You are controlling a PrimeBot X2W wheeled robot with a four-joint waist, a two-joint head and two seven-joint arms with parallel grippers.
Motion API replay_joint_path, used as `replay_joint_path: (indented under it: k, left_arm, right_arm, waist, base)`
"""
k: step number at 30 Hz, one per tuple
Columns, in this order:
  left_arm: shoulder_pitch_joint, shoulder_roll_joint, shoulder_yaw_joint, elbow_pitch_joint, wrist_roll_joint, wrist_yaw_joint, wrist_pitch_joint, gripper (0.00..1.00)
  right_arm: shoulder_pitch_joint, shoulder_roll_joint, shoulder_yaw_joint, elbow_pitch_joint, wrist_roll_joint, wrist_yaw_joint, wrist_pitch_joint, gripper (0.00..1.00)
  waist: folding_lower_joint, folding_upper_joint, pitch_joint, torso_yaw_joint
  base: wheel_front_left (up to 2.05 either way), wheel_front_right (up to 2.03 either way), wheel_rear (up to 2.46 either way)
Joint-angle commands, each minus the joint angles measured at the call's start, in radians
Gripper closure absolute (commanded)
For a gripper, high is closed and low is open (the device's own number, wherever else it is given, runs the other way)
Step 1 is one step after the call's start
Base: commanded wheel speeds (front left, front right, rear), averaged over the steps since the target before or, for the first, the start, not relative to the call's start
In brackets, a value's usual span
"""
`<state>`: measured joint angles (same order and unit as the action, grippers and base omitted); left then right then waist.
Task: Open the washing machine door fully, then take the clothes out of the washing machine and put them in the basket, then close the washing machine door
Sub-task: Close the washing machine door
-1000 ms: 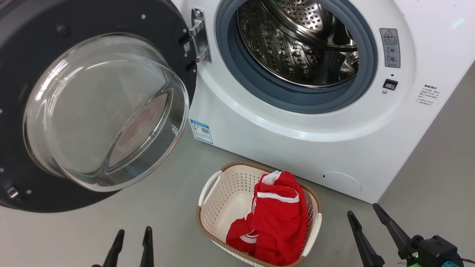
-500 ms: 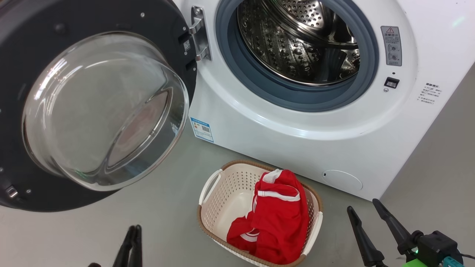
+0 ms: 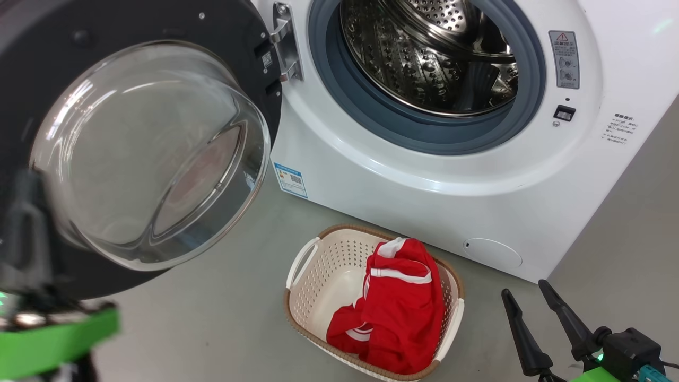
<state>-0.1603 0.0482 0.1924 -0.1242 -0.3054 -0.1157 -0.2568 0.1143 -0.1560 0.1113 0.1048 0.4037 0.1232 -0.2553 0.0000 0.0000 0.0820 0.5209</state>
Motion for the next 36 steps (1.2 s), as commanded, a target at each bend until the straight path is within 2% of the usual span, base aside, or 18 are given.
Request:
replay_joint_path:
  k: [1, 5, 9, 13, 16, 20, 21, 26, 32, 36]
  left_arm:
    - [-0.058, 0.037, 0.059, -0.047, 0.006, -0.007, -0.005, 1.00]
    - [-0.182, 0.095, 0.151, -0.073, -0.080, -0.013, -0.005, 1.00]
    - [-0.301, 0.200, 0.198, -0.020, -0.192, -0.014, -0.005, 1.00]
    - [-0.414, 0.294, 0.252, 0.099, -0.280, -0.015, -0.005, 1.00]
    - [-0.482, 0.367, 0.270, 0.256, -0.335, -0.015, 0.011, 1.00]
    - [-0.583, 0.444, 0.291, 0.482, -0.432, -0.015, 0.095, 1.00]
    - [-0.630, 0.478, 0.303, 0.587, -0.469, -0.015, 0.136, 1.00]
    - [-0.708, 0.546, 0.307, 0.826, -0.539, -0.011, 0.293, 1.00]
    - [-0.745, 0.593, 0.297, 1.050, -0.609, -0.010, 0.540, 1.00]
    - [-0.750, 0.610, 0.292, 1.123, -0.644, -0.012, 0.655, 1.00]
  right_arm:
    - [-0.028, -0.011, 0.018, -0.027, -0.013, 0.008, -0.006, 0.00]
    - [-0.033, -0.009, 0.015, -0.027, -0.015, 0.008, -0.006, 0.00]
    - [-0.034, -0.004, 0.006, -0.028, -0.016, 0.008, -0.006, 0.00]
    - [-0.029, 0.002, 0.003, -0.027, -0.017, 0.008, -0.006, 0.00]
    - [-0.030, 0.009, 0.004, -0.026, -0.016, 0.008, -0.006, 0.00]
    - [-0.033, 0.018, 0.004, -0.024, -0.015, 0.008, -0.006, 0.00]
    - [-0.032, 0.022, 0.005, -0.022, -0.014, 0.008, -0.006, 0.00]
    - [-0.024, 0.032, 0.013, -0.018, -0.014, 0.008, -0.006, 0.00]
    - [-0.023, 0.030, 0.018, -0.021, -0.013, 0.008, -0.006, 0.00]
    - [-0.023, 0.022, 0.021, -0.022, -0.011, 0.008, -0.006, 0.00]
  waist:
    - [0.0000, 0.0000, 0.003, 0.001]
    - [0.0000, 0.0000, 0.013, 0.003]
    - [0.0000, 0.0000, 0.017, 0.004]
    - [0.0000, 0.0000, 0.016, 0.004]
    - [0.0000, 0.0000, 0.016, 0.002]
    - [0.0000, 0.0000, 0.020, 0.001]
    - [0.0000, 0.0000, 0.020, 0.002]
    - [0.0000, 0.0000, 0.014, -0.001]
    - [0.0000, 0.0000, 0.016, -0.004]
    - [0.0000, 0.0000, 0.019, -0.011]
  base:
    - [0.00, 0.00, 0.00]
    - [0.00, 0.00, 0.00]
    - [0.00, 0.00, 0.00]
    - [0.00, 0.00, 0.00]
    - [0.00, 0.00, 0.00]
    - [0.00, 0.00, 0.00]
    - [0.00, 0.00, 0.00]
    - [0.00, 0.00, 0.00]
    - [0.00, 0.00, 0.00]
    - [0.00, 0.00, 0.00]
